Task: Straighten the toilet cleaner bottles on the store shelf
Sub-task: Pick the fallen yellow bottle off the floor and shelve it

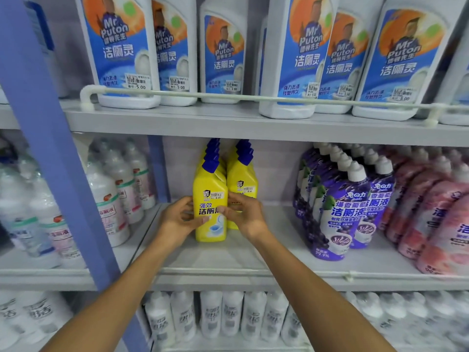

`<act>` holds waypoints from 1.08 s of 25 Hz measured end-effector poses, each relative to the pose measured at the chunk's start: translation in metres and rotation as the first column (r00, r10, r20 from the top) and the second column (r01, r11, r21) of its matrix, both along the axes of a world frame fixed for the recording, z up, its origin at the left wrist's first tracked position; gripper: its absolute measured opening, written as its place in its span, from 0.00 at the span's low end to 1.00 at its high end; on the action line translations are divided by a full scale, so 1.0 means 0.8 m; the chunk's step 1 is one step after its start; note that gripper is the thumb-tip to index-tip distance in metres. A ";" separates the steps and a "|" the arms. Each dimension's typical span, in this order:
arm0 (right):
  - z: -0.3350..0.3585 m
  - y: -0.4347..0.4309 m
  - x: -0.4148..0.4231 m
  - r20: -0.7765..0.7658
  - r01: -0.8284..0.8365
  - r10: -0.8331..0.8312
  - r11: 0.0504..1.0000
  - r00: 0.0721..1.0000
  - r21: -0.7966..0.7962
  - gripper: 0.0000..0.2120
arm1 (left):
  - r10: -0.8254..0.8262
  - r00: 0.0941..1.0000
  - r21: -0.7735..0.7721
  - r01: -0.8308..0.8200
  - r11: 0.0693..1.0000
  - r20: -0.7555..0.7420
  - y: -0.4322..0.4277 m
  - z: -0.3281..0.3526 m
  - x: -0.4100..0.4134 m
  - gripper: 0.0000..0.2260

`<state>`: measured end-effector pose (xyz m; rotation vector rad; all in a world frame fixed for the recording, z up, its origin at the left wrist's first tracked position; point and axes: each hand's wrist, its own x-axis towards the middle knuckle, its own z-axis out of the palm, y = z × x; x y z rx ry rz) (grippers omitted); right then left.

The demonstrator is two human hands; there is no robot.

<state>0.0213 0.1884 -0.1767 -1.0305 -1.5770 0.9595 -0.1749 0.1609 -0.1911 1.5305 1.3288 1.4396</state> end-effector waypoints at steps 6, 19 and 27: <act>-0.006 0.007 -0.005 0.040 0.061 -0.062 0.998 0.997 0.024 0.15 | 0.033 0.998 -0.007 -0.034 0.999 -0.051 0.010 -0.001 -0.004 0.27; 0.056 0.049 0.081 0.187 0.179 -0.196 0.978 0.963 0.104 0.23 | 0.005 0.951 0.139 0.040 0.989 -0.308 0.028 0.109 -0.009 0.26; 0.046 0.063 0.082 0.165 0.159 -0.177 0.980 0.970 0.121 0.19 | -0.025 0.948 0.151 0.077 0.986 -0.316 0.032 0.110 -0.015 0.21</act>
